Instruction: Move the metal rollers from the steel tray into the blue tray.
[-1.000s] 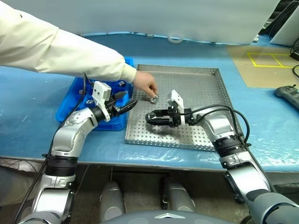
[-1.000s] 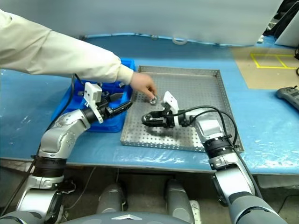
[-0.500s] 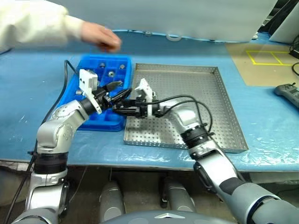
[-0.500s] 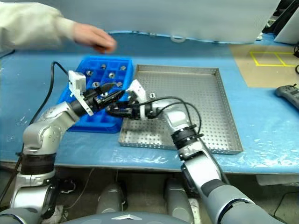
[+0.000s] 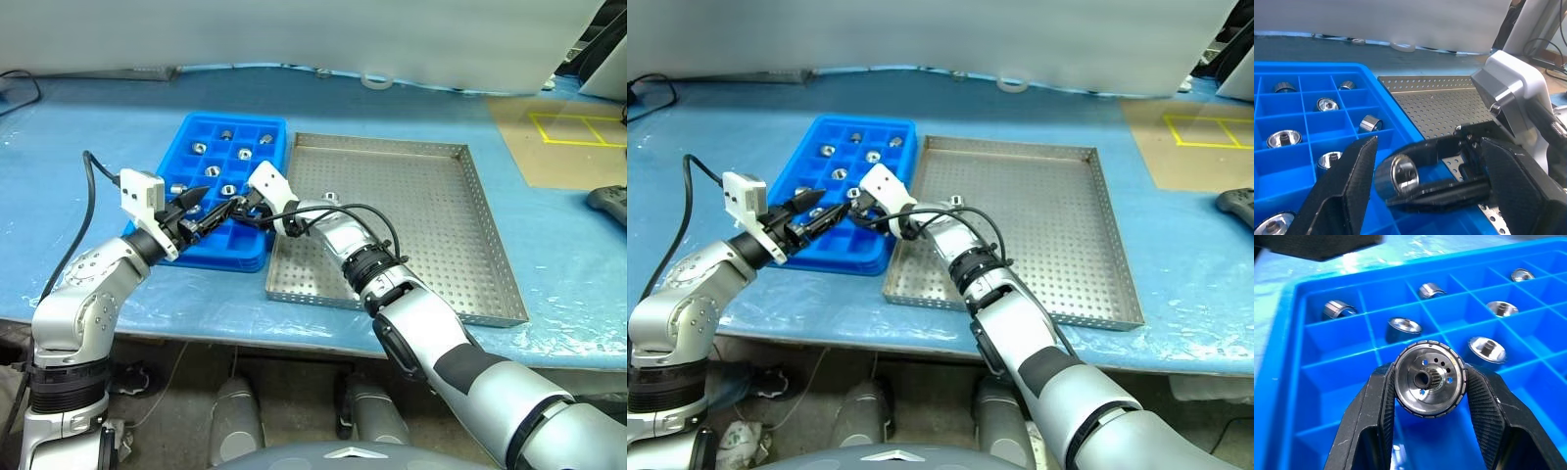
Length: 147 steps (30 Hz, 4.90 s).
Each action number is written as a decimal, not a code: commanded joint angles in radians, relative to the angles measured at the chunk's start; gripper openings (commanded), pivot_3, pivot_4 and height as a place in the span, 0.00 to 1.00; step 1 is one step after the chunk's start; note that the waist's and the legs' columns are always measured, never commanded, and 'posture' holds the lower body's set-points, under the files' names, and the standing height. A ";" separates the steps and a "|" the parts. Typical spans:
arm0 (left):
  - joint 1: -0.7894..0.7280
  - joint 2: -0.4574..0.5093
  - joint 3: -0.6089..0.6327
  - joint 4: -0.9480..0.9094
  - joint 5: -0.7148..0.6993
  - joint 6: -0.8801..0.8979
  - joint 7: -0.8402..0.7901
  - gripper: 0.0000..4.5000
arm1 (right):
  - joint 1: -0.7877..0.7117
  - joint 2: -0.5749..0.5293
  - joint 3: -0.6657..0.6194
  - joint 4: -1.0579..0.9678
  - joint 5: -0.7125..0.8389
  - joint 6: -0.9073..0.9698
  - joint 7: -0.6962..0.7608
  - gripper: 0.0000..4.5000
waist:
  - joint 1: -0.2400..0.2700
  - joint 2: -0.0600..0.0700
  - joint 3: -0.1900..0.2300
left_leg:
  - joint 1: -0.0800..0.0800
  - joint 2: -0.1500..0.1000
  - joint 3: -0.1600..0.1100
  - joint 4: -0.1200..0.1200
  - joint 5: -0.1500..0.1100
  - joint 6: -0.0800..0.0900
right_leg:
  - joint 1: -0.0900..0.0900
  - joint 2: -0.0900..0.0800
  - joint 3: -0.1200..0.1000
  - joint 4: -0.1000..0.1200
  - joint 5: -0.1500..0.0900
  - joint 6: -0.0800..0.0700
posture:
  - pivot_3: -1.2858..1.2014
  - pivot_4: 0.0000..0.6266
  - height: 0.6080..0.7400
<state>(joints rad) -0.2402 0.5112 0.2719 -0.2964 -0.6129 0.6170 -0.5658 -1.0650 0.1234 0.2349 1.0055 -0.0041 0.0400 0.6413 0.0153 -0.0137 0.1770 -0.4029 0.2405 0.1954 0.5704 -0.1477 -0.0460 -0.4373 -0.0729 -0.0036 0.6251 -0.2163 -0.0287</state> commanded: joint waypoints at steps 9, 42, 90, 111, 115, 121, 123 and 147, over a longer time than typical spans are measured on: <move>-0.036 0.036 -0.082 0.062 0.094 -0.057 -0.025 0.81 | 0.021 -0.082 -0.009 -0.034 -0.045 -0.022 0.043 0.47 | 0.001 0.000 0.000 | 0.001 -0.001 0.000 0.002 -0.001 0.001 | 0.002 0.000 0.000 0.001 0.000 0.000 | 0.41 0.24 1.00; -0.879 -0.344 -0.270 1.519 0.504 -0.739 -0.062 0.81 | 0.303 -0.391 -0.458 -0.527 0.249 0.121 -0.231 0.82 | -0.095 0.000 0.000 | -0.001 -0.005 0.003 0.010 -0.006 0.019 | 0.003 0.000 0.008 -0.002 0.003 0.004 | 0.24 0.24 1.00; -0.178 -0.112 0.114 0.150 0.228 -0.208 0.240 0.39 | 0.134 -0.260 -0.277 -0.096 0.118 -0.087 -0.153 0.83 | -0.158 0.005 0.003 | -0.019 -0.012 -0.005 0.026 -0.019 0.043 | 0.011 -0.020 -0.019 -0.014 0.004 0.002 | 0.41 0.24 1.00; 0.060 -0.017 0.033 0.149 0.163 -0.220 -0.001 0.39 | 0.186 -0.261 -0.280 -0.076 0.102 -0.113 -0.166 0.83 | -0.036 0.009 0.005 | -0.005 -0.004 0.003 0.022 -0.011 0.021 | 0.008 -0.011 -0.003 -0.001 0.004 0.003 | 0.38 0.24 1.00; 0.035 -0.008 -0.003 0.195 0.176 -0.226 -0.035 0.39 | 0.214 -0.277 -0.284 -0.111 0.104 -0.101 -0.181 0.83 | -0.056 0.008 0.004 | -0.006 -0.001 0.005 0.018 -0.009 0.017 | 0.003 -0.004 0.002 -0.001 0.004 0.003 | 0.37 0.24 1.00; 0.032 -0.017 -0.039 0.229 0.203 -0.249 -0.045 0.39 | 0.251 -0.295 -0.286 -0.164 0.108 -0.079 -0.190 0.83 | -0.062 0.008 0.004 | -0.005 0.001 0.007 0.010 -0.007 0.015 | -0.002 -0.001 0.003 -0.002 0.004 0.003 | 0.36 0.24 1.00; 0.028 -0.009 -0.056 0.252 0.248 -0.287 -0.032 0.62 | 0.254 -0.301 -0.289 -0.168 0.104 -0.075 -0.200 0.83 | -0.062 0.008 0.004 | -0.005 0.001 0.008 0.010 -0.007 0.014 | -0.001 -0.001 0.004 -0.002 0.004 0.003 | 0.36 0.24 1.00; -0.480 -0.145 -0.147 0.668 0.383 -0.569 0.054 0.99 | 0.035 -0.234 -0.419 -0.003 0.219 -0.136 -0.173 0.83 | -0.037 0.008 0.004 | -0.003 0.000 0.009 0.007 -0.003 0.020 | -0.002 -0.002 0.005 -0.001 0.006 0.001 | 0.38 0.24 1.00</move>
<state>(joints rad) -0.7329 0.3518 0.1107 0.3769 -0.2170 0.0697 -0.4941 -1.0115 -0.0996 -0.1827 1.0174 0.2175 -0.0609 0.4703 -0.0219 -0.0056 0.1813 -0.4077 0.2404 0.2041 0.5774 -0.1506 -0.0265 -0.4406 -0.0744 0.0015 0.6241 -0.2106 -0.0278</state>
